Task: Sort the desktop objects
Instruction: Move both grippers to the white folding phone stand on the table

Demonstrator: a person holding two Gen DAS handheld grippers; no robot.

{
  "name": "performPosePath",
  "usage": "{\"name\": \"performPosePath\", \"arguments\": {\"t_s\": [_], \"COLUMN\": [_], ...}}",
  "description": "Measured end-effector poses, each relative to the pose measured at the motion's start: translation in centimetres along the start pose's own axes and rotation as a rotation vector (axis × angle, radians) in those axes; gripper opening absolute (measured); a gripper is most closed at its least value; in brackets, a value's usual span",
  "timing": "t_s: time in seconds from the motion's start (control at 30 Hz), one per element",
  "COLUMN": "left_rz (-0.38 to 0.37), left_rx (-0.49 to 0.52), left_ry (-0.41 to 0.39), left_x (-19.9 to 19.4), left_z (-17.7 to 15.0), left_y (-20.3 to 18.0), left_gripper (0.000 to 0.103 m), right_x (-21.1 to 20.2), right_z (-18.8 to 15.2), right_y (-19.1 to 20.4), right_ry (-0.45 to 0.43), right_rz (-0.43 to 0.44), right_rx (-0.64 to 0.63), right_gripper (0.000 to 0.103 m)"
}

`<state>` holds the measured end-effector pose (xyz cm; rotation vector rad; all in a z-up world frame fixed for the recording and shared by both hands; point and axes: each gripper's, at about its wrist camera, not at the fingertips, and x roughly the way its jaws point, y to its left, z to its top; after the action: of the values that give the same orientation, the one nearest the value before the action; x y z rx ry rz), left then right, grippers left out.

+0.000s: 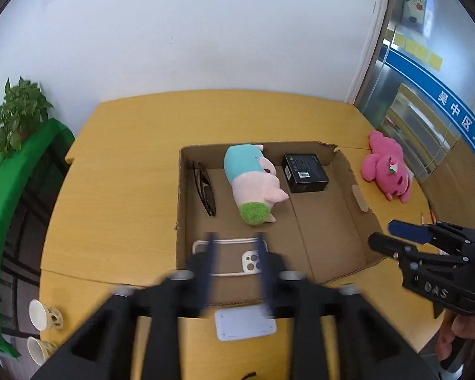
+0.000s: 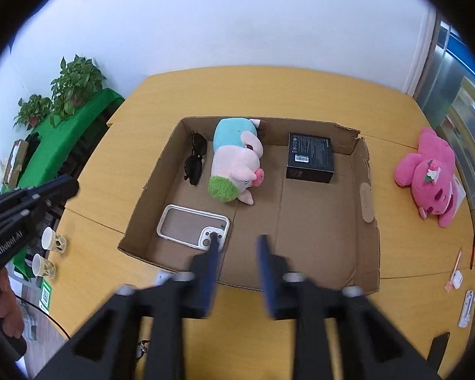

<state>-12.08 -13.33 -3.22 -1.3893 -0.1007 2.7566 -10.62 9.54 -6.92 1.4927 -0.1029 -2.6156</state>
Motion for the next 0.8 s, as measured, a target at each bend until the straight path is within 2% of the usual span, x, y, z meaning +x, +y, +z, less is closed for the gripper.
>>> {"name": "performPosePath", "arguments": {"t_s": [0.03,0.07,0.13,0.23,0.4,0.53,0.6,0.67,0.73,0.8], "left_rz": [0.013,0.037,0.042,0.068,0.039,0.032,-0.002,-0.077,-0.145,-0.214], "left_rx": [-0.01,-0.016,-0.004,0.001,-0.01,-0.017,-0.026,-0.034,-0.022,-0.023], "left_ry": [-0.011,-0.045,-0.07,-0.034,-0.001,0.075,0.125,0.188,0.24,0.293], "left_x": [-0.1,-0.7,-1.2,-0.6,0.1,1.8,3.1,4.8,6.3,8.3], "left_z": [-0.1,-0.3,-0.8,-1.1,-2.1,-3.7,-4.7,-6.0,-7.1,-8.5], "left_y": [0.0,0.1,-0.1,0.2,1.3,2.2,2.7,3.0,3.0,3.0], "left_gripper": [0.089,0.094,0.094,0.094,0.095,0.095,0.095,0.094,0.094,0.094], "right_x": [-0.8,-1.2,-1.8,-2.0,-1.2,0.5,2.0,3.4,5.7,8.1], "right_z": [-0.2,-0.2,-0.2,-0.1,-0.6,-1.3,-2.1,-3.0,-4.5,-6.3], "right_y": [-0.2,-0.2,-0.2,-0.4,-0.5,-0.5,-0.3,-0.1,0.2,0.6], "right_ry": [-0.012,-0.024,-0.037,-0.044,-0.025,-0.006,0.016,0.051,0.127,0.196], "right_rz": [0.004,0.0,-0.015,-0.021,-0.009,0.014,0.066,0.129,0.233,0.297], "right_rx": [0.005,0.007,0.003,0.017,0.027,0.034,0.011,-0.001,0.007,0.012], "right_gripper": [0.069,0.069,0.069,0.069,0.069,0.069,0.069,0.069,0.069,0.069]}}
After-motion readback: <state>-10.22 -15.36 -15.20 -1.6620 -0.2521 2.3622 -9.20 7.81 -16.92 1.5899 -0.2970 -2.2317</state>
